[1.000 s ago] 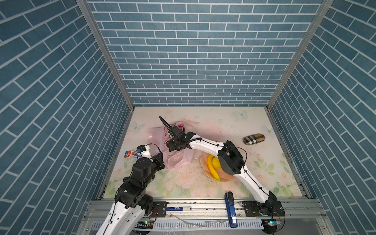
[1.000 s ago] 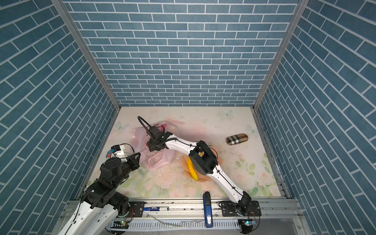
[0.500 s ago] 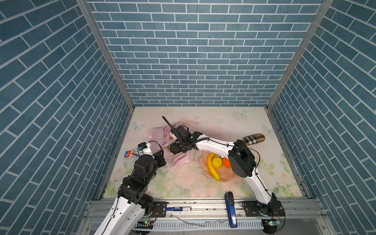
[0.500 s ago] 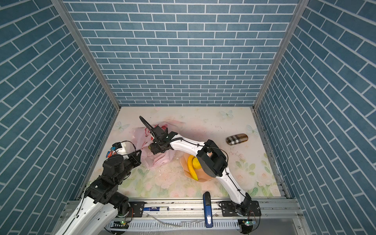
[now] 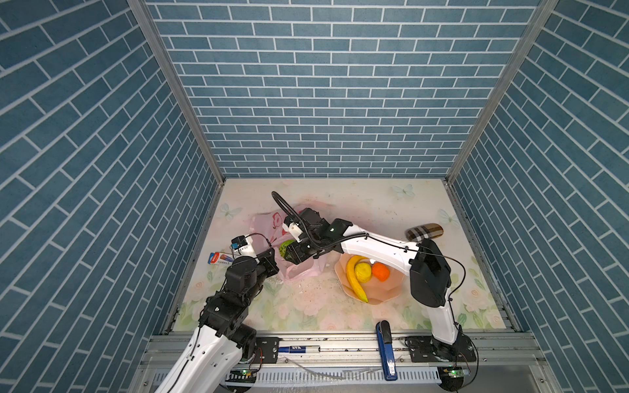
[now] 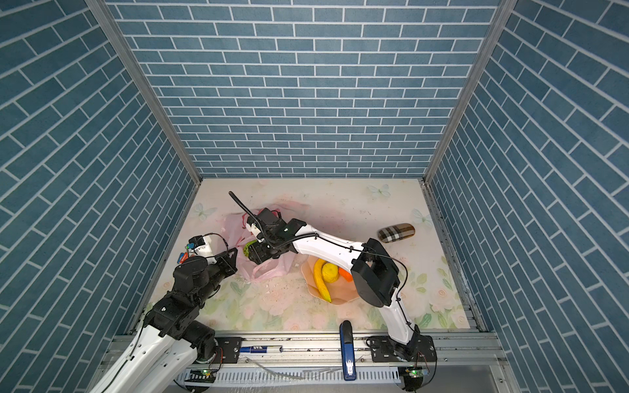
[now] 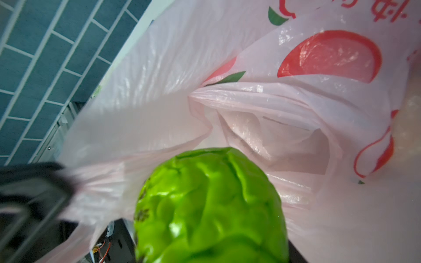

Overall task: Take fruits out of the plastic bag
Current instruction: Pick up the fruit from the plastic bag, then place the fruit on the plate.

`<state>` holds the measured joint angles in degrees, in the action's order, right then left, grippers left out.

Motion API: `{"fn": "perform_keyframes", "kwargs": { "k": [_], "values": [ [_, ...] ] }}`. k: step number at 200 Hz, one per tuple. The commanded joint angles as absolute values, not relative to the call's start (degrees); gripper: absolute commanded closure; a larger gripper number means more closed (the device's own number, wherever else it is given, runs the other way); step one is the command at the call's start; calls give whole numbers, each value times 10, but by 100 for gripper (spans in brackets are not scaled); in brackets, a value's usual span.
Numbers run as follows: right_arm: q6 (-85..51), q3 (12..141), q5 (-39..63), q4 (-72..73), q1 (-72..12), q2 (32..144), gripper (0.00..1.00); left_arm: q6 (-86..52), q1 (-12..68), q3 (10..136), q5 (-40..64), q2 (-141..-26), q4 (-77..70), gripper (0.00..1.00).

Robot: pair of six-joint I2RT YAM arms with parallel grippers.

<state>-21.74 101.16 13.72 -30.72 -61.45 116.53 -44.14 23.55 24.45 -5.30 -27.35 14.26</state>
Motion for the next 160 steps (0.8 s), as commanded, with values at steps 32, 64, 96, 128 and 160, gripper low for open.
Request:
{"fn": "perform_keyframes", "kwargs": {
  "k": [32, 64, 96, 128, 160],
  "values": [
    [-200, 942, 104, -336, -606, 1077, 66, -425, 235, 272, -63, -265, 163, 100],
    [-224, 874, 68, -331, -589, 1022, 67, -424, 235, 272, -59, -276, 153, 100],
    [-251, 802, 34, -325, -570, 964, 67, -419, 235, 281, -49, -297, 141, 100],
    [-271, 745, 2, -340, -552, 909, 67, -414, 235, 287, -48, -312, 132, 100],
    [-285, 694, -28, -357, -530, 858, 67, -415, 235, 286, -48, -317, 127, 100]
  ]
}}
